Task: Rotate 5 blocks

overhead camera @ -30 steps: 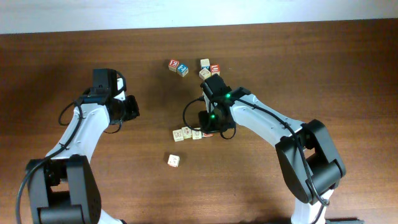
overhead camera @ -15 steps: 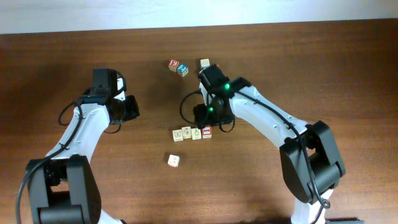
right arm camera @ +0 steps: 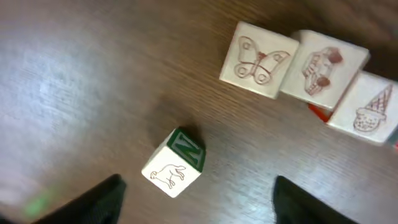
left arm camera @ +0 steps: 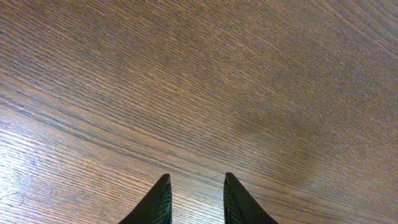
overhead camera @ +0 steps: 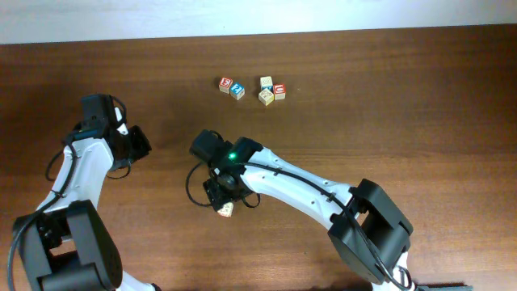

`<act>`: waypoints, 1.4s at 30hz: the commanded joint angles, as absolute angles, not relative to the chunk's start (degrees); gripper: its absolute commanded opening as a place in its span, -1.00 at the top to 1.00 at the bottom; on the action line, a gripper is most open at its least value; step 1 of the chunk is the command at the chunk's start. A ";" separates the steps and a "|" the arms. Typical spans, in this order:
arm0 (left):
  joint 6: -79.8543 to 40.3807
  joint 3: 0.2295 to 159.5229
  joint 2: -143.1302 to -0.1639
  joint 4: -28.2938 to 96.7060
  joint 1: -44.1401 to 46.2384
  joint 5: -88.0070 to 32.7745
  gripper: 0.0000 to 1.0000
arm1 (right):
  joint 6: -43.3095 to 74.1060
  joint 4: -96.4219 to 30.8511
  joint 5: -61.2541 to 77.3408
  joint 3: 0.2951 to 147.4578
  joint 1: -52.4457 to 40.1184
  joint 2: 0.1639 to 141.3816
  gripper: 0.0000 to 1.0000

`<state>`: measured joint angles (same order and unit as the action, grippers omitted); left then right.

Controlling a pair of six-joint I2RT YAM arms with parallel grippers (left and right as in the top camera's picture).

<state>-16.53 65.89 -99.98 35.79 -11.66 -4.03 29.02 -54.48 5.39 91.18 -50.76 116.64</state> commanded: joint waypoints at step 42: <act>-17.10 66.46 -100.29 36.93 -3.16 -5.13 0.60 | 11.11 -58.72 13.85 91.81 -24.86 122.76 0.47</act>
<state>-16.56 65.89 -99.98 37.01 -4.12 -4.47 11.53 -60.16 11.25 93.14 -24.16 121.69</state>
